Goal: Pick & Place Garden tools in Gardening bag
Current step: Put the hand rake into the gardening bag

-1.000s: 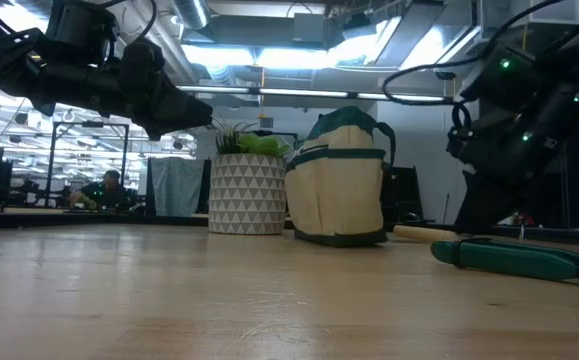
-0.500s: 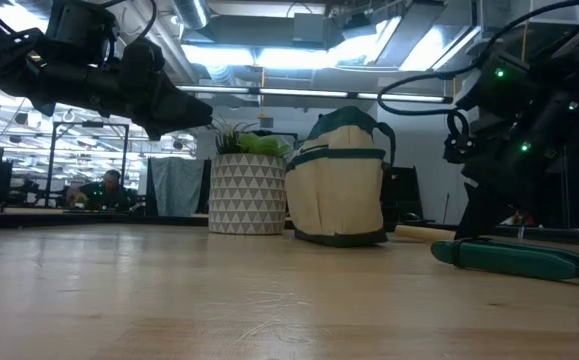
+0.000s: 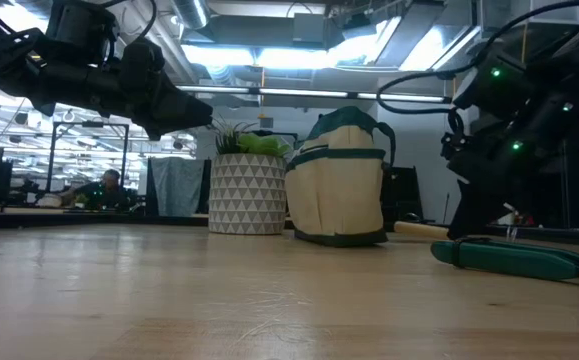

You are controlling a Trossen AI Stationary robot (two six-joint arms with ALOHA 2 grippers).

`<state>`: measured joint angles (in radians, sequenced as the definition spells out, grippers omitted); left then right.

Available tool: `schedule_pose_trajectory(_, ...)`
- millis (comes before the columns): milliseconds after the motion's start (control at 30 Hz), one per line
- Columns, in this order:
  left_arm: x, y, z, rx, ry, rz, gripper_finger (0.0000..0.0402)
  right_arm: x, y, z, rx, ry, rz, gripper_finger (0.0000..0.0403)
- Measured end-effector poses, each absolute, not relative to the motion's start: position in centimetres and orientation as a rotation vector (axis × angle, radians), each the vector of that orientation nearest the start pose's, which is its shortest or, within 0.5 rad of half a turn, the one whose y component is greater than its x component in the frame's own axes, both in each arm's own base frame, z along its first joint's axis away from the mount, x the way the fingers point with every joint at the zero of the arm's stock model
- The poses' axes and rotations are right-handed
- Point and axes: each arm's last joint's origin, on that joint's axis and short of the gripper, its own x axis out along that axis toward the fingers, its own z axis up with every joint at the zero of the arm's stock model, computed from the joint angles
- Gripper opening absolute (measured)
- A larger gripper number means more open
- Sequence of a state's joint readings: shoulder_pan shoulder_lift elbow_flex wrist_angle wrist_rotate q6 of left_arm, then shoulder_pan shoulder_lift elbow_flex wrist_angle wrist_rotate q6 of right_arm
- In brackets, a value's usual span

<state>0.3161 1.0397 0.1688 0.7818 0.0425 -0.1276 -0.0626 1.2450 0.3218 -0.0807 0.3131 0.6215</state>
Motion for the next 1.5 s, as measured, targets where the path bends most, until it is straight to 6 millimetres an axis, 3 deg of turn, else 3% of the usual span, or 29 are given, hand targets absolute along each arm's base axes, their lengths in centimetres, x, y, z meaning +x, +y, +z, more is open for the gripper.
schedule_pose_trajectory(267, 17.7, 5.7, 17.4, -0.143, 0.070, 0.278, 0.0148, 18.8, -2.2, 12.5, 0.406, 0.737, -0.606, 0.0057)
schedule_pose_trajectory(733, 17.7, 5.7, 17.4, -0.142, 0.070, 0.279, 0.0148, 17.8, -3.0, 15.6, 0.232, 0.505, -0.839, 0.0056)
schedule_pose_trajectory(1133, 17.7, 5.7, 17.4, -0.142, 0.070, 0.278, 0.0148, 18.2, -3.1, 20.0, 0.094, 0.200, -0.781, 0.0056)
schedule_pose_trajectory(1500, 17.7, 5.7, 17.4, -0.143, 0.070, 0.278, 0.0148, 18.8, -3.3, 23.8, -0.046, 0.099, -0.773, 0.0056)
